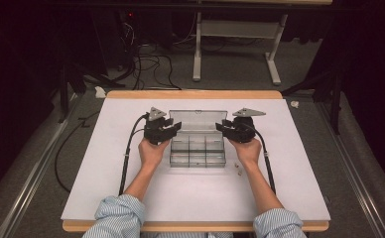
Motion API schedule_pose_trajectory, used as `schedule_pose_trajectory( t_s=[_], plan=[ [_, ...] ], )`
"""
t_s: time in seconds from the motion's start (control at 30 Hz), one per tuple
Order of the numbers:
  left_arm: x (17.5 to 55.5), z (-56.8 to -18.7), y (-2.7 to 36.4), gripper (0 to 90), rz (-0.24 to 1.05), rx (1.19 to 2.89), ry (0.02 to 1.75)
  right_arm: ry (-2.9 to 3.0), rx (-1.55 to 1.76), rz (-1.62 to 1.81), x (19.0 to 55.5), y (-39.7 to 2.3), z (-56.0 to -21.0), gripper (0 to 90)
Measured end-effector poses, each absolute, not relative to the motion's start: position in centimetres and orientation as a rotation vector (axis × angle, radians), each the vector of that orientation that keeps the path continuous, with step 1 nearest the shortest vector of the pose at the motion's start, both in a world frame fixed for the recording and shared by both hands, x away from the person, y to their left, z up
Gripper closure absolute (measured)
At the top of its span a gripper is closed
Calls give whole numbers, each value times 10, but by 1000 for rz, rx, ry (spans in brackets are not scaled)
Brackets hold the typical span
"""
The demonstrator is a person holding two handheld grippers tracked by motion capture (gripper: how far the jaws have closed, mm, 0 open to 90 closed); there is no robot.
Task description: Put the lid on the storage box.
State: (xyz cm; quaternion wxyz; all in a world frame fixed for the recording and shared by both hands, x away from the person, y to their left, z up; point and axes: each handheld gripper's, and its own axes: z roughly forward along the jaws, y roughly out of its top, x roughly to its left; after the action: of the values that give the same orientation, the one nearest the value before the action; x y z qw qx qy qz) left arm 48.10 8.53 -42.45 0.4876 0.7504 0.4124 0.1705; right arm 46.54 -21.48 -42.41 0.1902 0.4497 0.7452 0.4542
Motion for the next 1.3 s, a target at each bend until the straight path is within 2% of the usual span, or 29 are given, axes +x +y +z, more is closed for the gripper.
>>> schedule_pose_trajectory(
  t_s=[0.7,1.3],
  plan=[
    [496,-426,81,623,423,1836,1033,2081,1299,1245,472,-215,-431,659],
    [503,-434,80,618,402,1832,1039,2073,1324,1234,476,-214,-436,660]
  ],
)
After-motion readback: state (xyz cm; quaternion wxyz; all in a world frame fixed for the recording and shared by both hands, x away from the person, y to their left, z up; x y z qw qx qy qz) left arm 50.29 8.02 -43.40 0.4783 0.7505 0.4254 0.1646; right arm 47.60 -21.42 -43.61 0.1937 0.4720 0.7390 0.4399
